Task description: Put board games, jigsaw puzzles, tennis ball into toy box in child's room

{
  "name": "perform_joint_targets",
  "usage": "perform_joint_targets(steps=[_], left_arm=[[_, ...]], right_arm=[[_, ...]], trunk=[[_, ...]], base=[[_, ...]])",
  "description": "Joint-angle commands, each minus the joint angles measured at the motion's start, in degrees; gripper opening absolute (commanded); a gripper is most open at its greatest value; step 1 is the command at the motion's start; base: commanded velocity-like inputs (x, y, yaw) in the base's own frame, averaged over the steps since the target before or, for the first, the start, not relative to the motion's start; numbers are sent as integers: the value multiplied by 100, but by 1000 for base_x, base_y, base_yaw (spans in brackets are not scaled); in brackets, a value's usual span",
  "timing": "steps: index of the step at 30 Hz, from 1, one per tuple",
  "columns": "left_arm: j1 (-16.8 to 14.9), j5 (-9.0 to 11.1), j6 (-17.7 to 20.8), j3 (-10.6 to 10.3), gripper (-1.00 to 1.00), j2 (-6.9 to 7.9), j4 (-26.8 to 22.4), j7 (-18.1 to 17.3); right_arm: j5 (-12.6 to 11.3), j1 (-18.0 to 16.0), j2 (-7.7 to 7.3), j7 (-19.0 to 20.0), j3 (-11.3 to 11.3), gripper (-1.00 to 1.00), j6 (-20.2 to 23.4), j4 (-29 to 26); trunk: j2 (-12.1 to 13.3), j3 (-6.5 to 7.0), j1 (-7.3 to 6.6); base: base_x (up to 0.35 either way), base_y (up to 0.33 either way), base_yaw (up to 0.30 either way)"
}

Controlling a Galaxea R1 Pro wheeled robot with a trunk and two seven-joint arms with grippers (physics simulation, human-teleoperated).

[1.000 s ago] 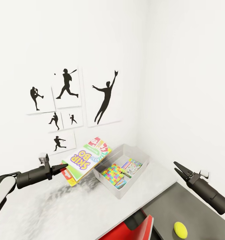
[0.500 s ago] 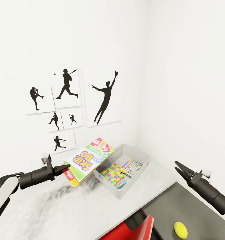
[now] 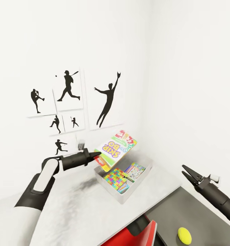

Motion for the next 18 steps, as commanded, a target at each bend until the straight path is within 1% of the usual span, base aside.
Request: perform_joint_targets(steps=[1, 4, 6, 8, 11, 13, 15, 17, 18], left_arm=[[-47, 82, 18, -7, -100, -57, 51, 10], [-291, 70, 17, -32, -100, -382, 440, 348], [-475, 60, 10, -74, -100, -532, 710, 553], [-629, 53, 1, -160, -100, -659, 938, 734], [-755, 43, -29, -256, -100, -797, 1247, 926], [-884, 31, -118, -286, -100, -885, 1609, 1061], [-1032, 3, -288, -306, -100, -957, 2026, 1132], [-1140, -80, -474, -328, -100, -1008, 2354, 1162], [-1169, -173, -562, -351, -100, -1030, 2458, 1170]], right_arm=[[-5, -3, 0, 13, -20, 100, 32, 1], [-5, -3, 0, 13, -71, 100, 33, 2], [-5, -3, 0, 13, -85, 100, 33, 2], [-5, -3, 0, 13, -94, 100, 33, 2], [-5, -3, 0, 13, -107, 100, 33, 2], [-5, -3, 0, 13, -110, 100, 34, 2], [-5, -3, 0, 13, -112, 100, 34, 2], [-5, -3, 0, 13, -112, 100, 35, 2], [-5, -3, 0, 13, -121, 100, 35, 2]], trunk=[[-6, -2, 1], [-6, -2, 1], [-6, -2, 1], [-6, -2, 1], [-6, -2, 1], [-6, -2, 1], [-6, -2, 1], [-6, -2, 1], [-6, -2, 1]], base=[[0, 0, 0], [0, 0, 0], [0, 0, 0], [0, 0, 0], [0, 0, 0], [0, 0, 0], [0, 0, 0], [0, 0, 0], [0, 0, 0]])
